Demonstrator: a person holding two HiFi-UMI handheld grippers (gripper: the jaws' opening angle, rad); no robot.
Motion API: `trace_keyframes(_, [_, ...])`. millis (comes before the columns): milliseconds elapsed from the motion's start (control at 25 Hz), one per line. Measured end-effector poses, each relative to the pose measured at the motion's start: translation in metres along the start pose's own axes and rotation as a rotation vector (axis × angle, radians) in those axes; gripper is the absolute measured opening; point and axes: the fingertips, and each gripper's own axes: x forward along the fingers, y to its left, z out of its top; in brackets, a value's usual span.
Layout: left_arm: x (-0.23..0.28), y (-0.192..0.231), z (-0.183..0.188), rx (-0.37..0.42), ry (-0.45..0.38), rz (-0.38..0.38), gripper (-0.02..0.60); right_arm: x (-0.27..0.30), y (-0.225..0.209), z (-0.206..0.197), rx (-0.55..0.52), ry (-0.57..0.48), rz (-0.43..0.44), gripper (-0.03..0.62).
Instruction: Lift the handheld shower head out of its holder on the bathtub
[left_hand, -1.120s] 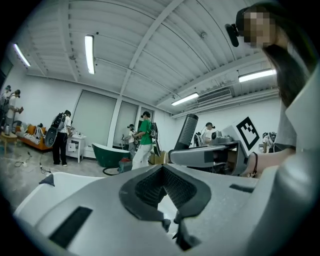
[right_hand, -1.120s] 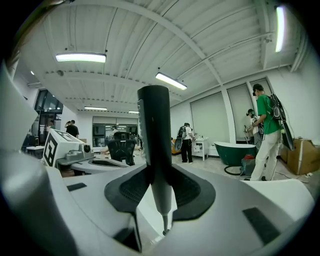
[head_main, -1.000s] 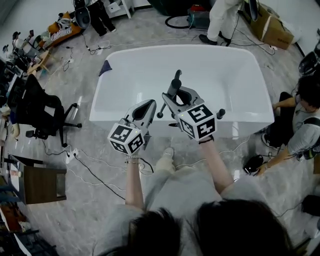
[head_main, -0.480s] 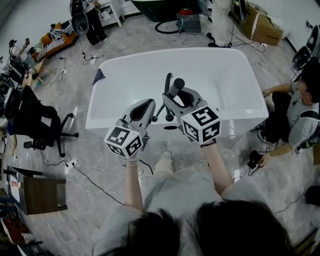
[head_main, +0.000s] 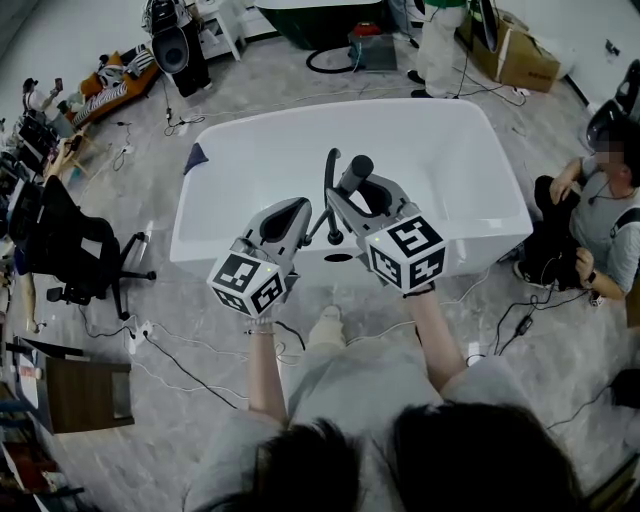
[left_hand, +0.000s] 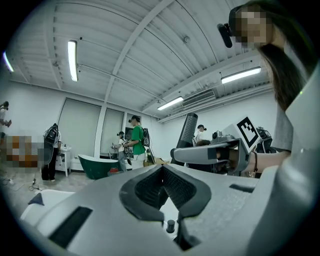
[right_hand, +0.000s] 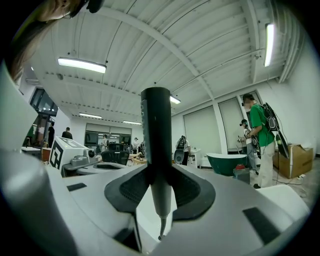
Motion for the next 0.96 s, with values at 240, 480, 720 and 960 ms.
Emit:
trace_keyframes(240, [-0.002,-0.008,-0.001,0.002,0.008,-0.008,0.006,-0.007,0.002,0.001,-0.001,-0.001,-0.005,0.132])
trace_keyframes(480, [-0.001,-0.011,-0.002,0.001,0.016,-0.008,0.006,-0.008,0.001,0.002,0.006,-0.002,0.002,0.132])
trace_keyframes(720, [0.001,-0.014,-0.002,0.016,0.013,0.0,0.006,-0.009,0.0,0.0,0.009,-0.005,0.017,0.132])
trace_keyframes(960, [-0.001,-0.015,0.001,0.02,0.011,0.005,0.006,-0.008,0.001,-0.002,0.016,-0.008,0.021,0.132])
